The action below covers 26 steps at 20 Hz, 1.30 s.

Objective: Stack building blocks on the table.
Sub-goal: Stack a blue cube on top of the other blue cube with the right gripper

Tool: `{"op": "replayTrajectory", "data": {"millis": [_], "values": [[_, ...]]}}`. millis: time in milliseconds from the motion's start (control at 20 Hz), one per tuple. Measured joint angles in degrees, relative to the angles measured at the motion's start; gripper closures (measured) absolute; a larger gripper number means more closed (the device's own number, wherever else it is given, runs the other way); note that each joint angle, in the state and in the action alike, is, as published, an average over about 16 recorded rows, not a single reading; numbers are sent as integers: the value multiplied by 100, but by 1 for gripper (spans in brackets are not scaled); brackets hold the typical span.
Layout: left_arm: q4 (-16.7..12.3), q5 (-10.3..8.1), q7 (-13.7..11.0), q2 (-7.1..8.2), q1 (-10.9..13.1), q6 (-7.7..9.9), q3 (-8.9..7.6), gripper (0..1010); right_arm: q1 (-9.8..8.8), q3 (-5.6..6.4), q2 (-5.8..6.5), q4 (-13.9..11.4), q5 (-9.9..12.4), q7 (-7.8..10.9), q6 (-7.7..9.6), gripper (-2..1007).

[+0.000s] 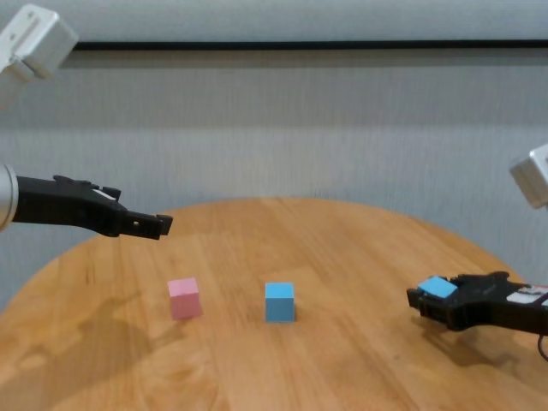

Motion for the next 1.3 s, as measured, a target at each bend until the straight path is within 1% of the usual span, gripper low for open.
{"op": "replayTrajectory", "data": {"millis": [400, 550, 700, 850, 1000, 1150, 1300], "values": [[0, 0, 0, 0, 0, 0, 0, 10, 12, 21, -28, -223, 54, 39, -138, 636], [0, 0, 0, 0, 0, 0, 0, 10, 34, -2, -66, -329, 86, 86, -194, 636], [0, 0, 0, 0, 0, 0, 0, 10, 62, -51, -127, -434, 122, 138, -236, 636], [0, 0, 0, 0, 0, 0, 0, 10, 106, -130, -216, -497, 156, 191, -283, 636], [0, 0, 0, 0, 0, 0, 0, 10, 172, -230, -337, -472, 174, 217, -339, 636], [0, 0, 0, 0, 0, 0, 0, 10, 253, -338, -473, -360, 167, 217, -397, 636], [0, 0, 0, 0, 0, 0, -1, 10, 337, -439, -608, -194, 140, 196, -443, 636]]}}
